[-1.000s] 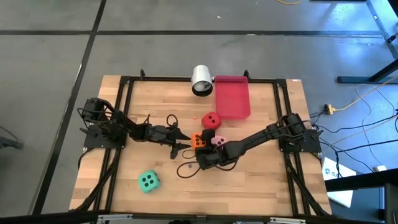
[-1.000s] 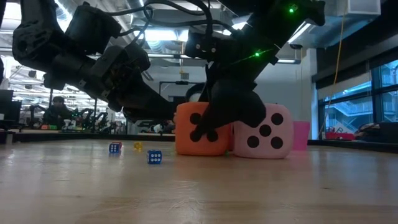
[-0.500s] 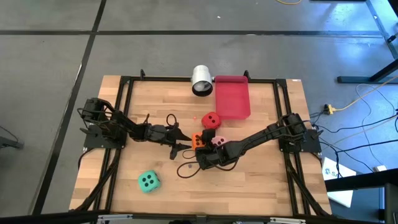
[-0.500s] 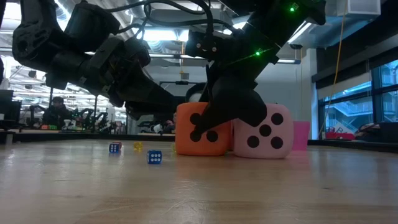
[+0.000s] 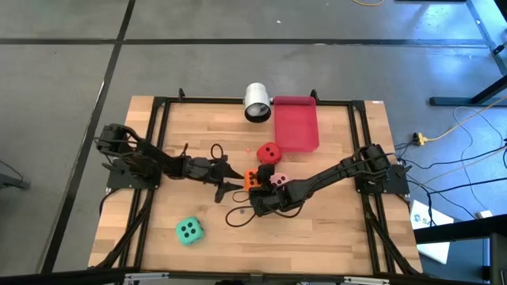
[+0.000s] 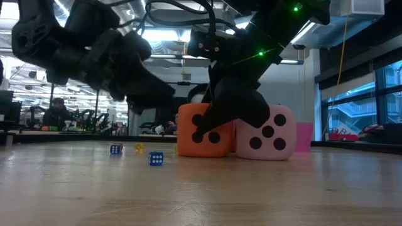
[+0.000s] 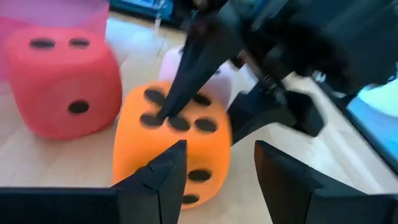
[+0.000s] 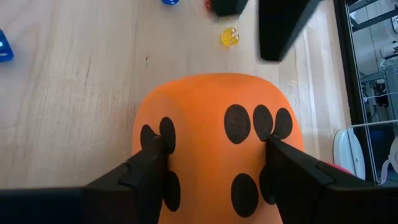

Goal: Pick & Place Dice
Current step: Put the big orange dice into the red bin

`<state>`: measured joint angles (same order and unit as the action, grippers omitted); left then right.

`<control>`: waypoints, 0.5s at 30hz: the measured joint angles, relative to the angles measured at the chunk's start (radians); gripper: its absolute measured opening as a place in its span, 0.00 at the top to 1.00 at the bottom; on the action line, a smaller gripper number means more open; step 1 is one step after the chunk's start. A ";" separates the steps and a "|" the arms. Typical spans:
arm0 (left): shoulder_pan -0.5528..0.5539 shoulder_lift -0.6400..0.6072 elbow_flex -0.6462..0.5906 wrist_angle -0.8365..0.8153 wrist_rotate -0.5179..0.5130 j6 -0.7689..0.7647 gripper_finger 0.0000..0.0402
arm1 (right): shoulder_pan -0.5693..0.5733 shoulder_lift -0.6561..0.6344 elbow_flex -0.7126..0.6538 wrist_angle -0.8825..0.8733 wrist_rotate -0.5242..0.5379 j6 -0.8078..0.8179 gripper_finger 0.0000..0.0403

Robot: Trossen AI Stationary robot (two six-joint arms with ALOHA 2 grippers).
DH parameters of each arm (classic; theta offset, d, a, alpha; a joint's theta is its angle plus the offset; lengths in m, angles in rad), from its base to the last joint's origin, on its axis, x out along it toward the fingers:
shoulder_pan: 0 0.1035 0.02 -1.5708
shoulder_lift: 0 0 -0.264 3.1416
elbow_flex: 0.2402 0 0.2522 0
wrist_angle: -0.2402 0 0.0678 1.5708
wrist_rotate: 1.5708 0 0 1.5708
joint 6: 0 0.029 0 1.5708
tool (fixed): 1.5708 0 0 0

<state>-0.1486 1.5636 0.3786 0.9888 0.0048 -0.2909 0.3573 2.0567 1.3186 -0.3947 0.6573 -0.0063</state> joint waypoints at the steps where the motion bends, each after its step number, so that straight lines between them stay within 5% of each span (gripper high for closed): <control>1: 0.000 -0.027 0.000 -0.026 0.003 0.005 0.55 | 0.001 0.000 0.000 0.000 0.004 0.001 0.45; 11: 0.000 -0.331 0.000 -0.411 -0.071 0.042 0.55 | 0.005 0.011 0.118 -0.167 -0.006 -0.013 0.49; 15: 0.000 -0.404 0.000 -0.493 -0.092 0.042 0.55 | 0.003 0.011 0.142 -0.200 -0.001 -0.017 0.59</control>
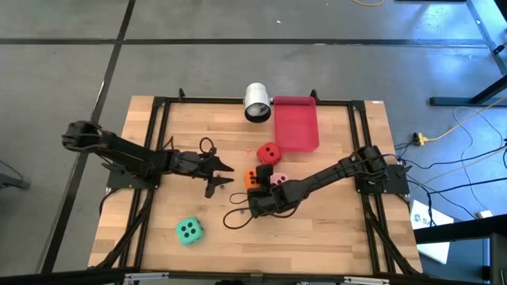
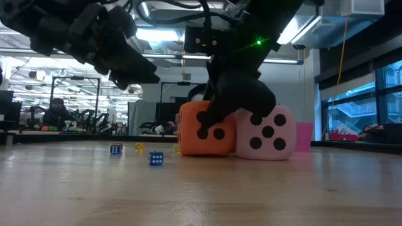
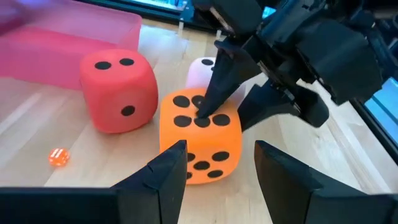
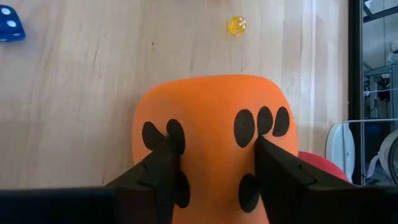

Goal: Pick & Place Dice
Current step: Put the big orange dice into the red bin

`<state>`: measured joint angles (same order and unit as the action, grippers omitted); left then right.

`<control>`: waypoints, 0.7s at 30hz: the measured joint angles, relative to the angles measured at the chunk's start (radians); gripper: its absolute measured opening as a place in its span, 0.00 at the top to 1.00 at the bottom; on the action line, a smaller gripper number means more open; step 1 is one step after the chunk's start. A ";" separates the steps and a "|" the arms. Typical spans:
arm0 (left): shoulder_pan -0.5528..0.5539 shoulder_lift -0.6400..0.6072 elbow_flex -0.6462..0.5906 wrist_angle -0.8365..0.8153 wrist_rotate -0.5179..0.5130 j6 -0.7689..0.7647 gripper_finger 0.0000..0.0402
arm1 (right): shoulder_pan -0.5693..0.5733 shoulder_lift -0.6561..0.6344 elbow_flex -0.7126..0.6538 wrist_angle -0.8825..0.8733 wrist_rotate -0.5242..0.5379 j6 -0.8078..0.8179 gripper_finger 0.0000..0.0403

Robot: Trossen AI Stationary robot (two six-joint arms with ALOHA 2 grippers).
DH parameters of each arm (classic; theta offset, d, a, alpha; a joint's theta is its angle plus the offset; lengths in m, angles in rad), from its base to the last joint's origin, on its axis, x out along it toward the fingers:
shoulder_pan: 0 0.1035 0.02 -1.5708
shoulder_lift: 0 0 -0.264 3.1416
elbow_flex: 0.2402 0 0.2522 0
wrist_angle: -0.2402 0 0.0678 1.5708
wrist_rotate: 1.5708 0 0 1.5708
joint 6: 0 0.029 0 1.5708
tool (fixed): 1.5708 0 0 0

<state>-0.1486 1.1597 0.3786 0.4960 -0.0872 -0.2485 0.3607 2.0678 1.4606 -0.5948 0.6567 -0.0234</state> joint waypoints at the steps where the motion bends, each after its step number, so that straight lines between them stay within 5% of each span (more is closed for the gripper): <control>1: 0.000 -0.013 0.000 -0.018 0.000 0.000 0.55 | 0.000 0.000 0.004 -0.003 0.003 -0.002 0.61; 9: 0.000 -0.037 0.000 -0.060 -0.002 0.002 0.55 | 0.000 -0.001 0.014 -0.008 0.020 -0.011 0.76; 21: 0.000 -0.036 0.000 -0.060 -0.002 0.001 0.55 | 0.000 -0.003 0.016 -0.020 0.032 -0.019 0.86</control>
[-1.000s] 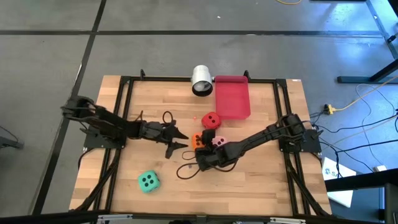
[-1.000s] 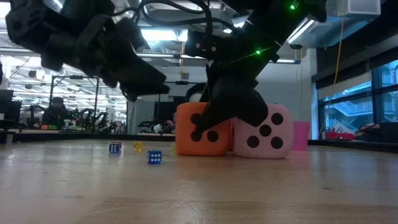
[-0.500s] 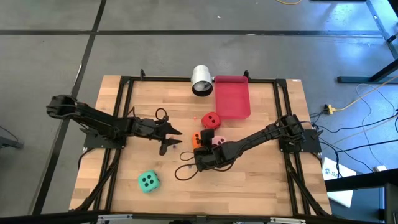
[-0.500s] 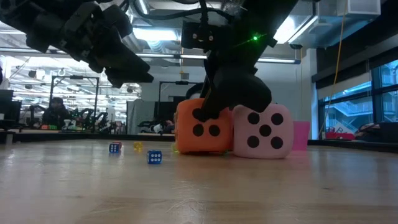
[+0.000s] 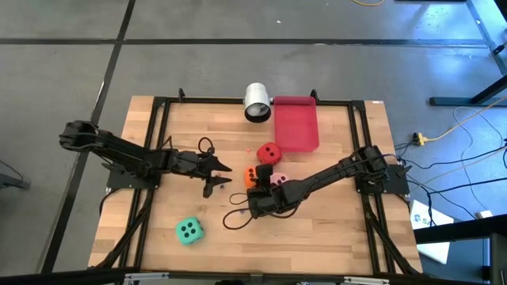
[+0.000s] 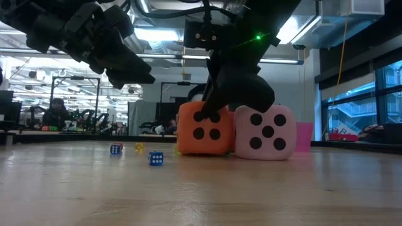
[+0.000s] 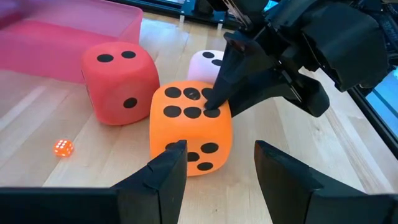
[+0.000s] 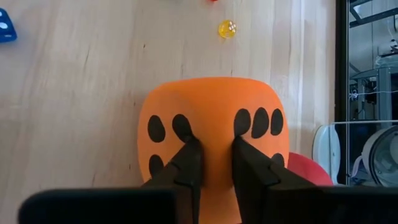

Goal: Pick & Place Dice
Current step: Put the big orange dice into the red bin

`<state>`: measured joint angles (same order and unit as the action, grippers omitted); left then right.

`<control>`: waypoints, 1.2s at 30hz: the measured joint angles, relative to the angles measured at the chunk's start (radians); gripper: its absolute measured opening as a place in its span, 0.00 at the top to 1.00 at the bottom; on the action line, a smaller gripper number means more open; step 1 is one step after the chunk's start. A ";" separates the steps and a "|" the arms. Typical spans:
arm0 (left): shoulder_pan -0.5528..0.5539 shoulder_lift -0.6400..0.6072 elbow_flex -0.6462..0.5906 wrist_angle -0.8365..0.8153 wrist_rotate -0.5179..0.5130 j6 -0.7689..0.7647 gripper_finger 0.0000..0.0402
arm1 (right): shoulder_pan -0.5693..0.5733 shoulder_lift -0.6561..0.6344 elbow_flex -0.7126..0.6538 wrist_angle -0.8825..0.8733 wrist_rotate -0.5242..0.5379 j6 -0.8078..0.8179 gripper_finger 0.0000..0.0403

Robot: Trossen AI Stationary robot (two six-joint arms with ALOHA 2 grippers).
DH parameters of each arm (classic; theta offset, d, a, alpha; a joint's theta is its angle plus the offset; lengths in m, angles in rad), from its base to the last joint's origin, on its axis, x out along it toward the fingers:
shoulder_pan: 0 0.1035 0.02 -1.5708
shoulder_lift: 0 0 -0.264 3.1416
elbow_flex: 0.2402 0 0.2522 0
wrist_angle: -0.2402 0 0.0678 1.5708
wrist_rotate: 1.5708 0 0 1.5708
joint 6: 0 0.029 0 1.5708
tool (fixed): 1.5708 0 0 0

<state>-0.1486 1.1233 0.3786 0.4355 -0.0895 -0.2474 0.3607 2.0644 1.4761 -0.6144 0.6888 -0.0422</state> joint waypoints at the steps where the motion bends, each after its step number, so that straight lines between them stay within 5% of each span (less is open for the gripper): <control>1: 0.000 0.000 0.000 0.000 0.000 0.000 0.55 | 0.000 0.000 0.000 0.000 0.000 0.000 0.87; 27: 0.000 0.000 0.000 -0.018 0.000 -0.002 0.55 | 0.000 -0.002 0.107 -0.114 0.030 -0.027 0.99; 36: 0.000 0.000 0.000 -0.032 0.000 0.000 0.55 | -0.001 -0.002 0.172 -0.345 0.169 0.008 1.00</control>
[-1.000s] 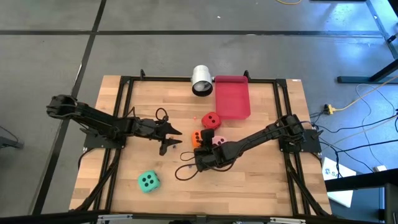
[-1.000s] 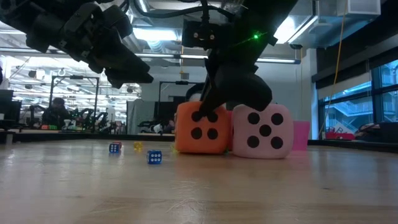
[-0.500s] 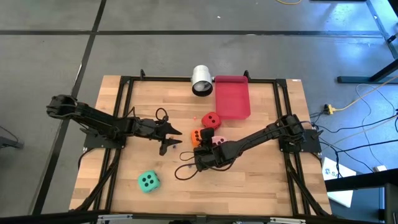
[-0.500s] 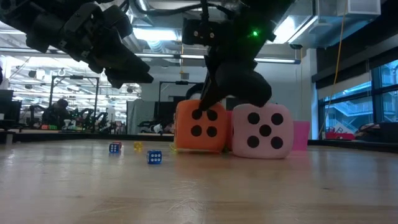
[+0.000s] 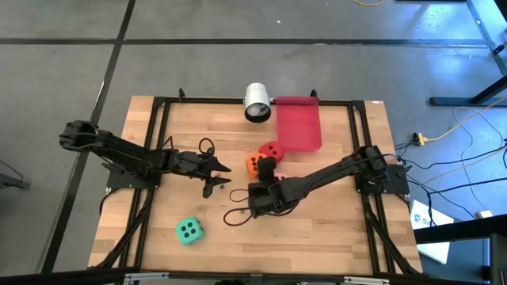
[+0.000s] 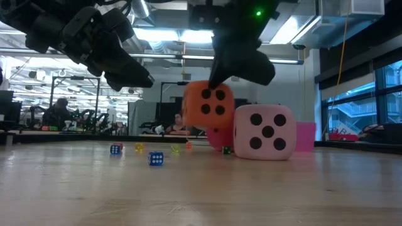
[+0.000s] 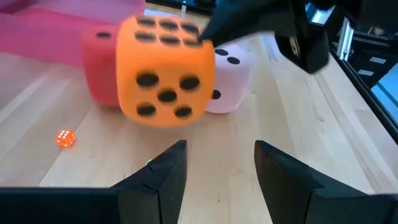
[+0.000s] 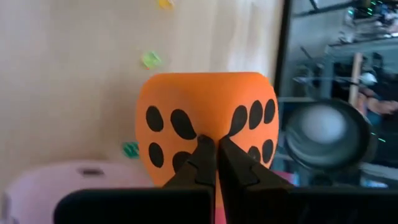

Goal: Pick & Place Dice
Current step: Put the big orange dice into the red bin

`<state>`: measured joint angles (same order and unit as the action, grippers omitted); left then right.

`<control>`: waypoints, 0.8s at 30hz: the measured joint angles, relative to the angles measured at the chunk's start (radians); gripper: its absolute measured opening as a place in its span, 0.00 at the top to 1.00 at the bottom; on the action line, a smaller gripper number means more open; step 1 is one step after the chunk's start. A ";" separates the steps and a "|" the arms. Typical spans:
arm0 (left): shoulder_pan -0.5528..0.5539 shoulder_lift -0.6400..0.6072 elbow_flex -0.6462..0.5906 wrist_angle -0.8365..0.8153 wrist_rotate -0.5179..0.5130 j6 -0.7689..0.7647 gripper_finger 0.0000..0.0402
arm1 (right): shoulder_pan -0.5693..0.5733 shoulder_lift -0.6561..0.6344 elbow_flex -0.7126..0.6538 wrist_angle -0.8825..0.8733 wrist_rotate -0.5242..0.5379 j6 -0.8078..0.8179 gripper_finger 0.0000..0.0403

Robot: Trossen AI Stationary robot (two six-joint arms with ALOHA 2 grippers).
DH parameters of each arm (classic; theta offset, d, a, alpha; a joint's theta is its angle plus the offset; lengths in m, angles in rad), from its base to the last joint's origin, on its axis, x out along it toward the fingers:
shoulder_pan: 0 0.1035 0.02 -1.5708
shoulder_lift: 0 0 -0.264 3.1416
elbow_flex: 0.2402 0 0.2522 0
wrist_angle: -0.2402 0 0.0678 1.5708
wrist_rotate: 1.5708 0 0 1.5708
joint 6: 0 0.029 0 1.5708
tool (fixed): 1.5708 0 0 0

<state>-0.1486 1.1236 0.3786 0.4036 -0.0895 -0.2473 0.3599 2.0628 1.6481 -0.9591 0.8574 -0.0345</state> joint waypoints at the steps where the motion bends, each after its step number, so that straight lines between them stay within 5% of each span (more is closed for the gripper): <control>1: 0.000 0.000 0.000 -0.002 0.000 0.001 0.55 | 0.000 0.000 0.011 -0.034 0.013 0.011 1.00; 24: 0.000 0.000 0.000 -0.019 0.000 0.000 0.55 | -0.114 -0.182 0.048 -0.501 0.124 0.289 1.00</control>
<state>-0.1486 1.1236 0.3786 0.3843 -0.0891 -0.2474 0.2461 1.8812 1.6962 -1.4597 0.9817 0.2541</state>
